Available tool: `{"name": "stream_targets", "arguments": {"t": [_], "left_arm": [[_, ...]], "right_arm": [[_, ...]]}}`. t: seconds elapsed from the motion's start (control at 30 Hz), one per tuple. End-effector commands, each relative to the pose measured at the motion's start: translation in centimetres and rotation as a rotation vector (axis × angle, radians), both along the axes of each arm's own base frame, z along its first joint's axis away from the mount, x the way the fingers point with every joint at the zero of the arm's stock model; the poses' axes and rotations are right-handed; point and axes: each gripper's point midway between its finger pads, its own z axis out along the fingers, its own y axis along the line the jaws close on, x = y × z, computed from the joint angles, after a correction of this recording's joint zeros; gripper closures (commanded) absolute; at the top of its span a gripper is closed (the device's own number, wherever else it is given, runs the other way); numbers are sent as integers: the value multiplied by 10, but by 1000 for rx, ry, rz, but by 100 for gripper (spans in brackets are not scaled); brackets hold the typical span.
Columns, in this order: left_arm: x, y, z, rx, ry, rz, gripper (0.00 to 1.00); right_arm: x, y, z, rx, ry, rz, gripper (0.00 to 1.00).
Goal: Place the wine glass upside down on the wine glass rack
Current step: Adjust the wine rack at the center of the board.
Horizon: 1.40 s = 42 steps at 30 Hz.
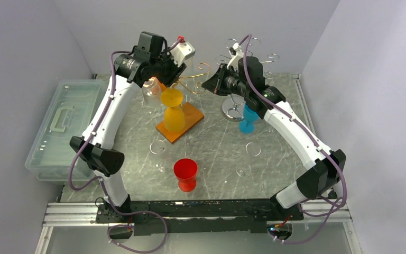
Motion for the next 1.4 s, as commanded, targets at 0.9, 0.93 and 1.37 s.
{"name": "stream_targets", "arguments": {"t": [0.9,0.93,1.37], "left_arm": [[32,-12,-3,22,-65,-14,62],[31,-11,-4,25,-63,-15,62],[16,-6,2,24,-61,-24,63]], "right_arm": [[-56,49,-61,53,82,-27,100],[-58,48,-63,59,89,-32,100],[-58,20,-21,-12,12,-48,64]]}}
